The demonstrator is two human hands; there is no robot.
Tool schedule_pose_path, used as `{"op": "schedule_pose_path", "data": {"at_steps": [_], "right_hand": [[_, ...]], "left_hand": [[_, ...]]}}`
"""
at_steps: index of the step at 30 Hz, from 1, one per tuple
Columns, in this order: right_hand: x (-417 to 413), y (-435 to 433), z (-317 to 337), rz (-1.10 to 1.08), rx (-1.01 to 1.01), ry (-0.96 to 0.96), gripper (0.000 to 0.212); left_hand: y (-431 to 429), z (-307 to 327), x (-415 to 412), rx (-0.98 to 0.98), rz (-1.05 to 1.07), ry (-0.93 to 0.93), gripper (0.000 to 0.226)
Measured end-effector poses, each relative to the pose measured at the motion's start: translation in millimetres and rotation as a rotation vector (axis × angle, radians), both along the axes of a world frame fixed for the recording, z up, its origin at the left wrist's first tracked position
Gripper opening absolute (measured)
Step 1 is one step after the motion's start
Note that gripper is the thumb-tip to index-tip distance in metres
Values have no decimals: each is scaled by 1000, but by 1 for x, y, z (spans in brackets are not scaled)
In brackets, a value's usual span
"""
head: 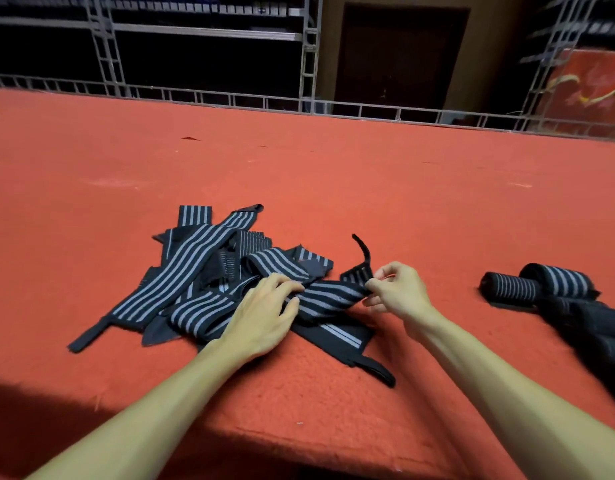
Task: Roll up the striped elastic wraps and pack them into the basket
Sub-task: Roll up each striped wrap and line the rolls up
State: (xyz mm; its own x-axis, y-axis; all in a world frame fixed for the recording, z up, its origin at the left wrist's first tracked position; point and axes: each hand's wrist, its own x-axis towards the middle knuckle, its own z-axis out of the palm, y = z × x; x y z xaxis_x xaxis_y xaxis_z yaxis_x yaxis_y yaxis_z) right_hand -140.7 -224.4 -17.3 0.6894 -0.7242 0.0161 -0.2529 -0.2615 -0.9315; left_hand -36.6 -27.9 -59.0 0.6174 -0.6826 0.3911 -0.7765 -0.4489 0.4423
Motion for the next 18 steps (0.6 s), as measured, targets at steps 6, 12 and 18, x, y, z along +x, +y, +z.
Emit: {"op": "schedule_pose_path", "data": {"at_steps": [6,12,18], "right_hand": [[-50,-37,10,-195,82,-20,14],[-109,-69,19,-444,-124,79,6],[-117,-71,18,-369,-455,260,17]], "left_hand": [[-16,11,-29,129,-86,-8,36],[-41,20,-51,163,-129,-64,36],[-50,16,-54,222,-83,-79,39]]}}
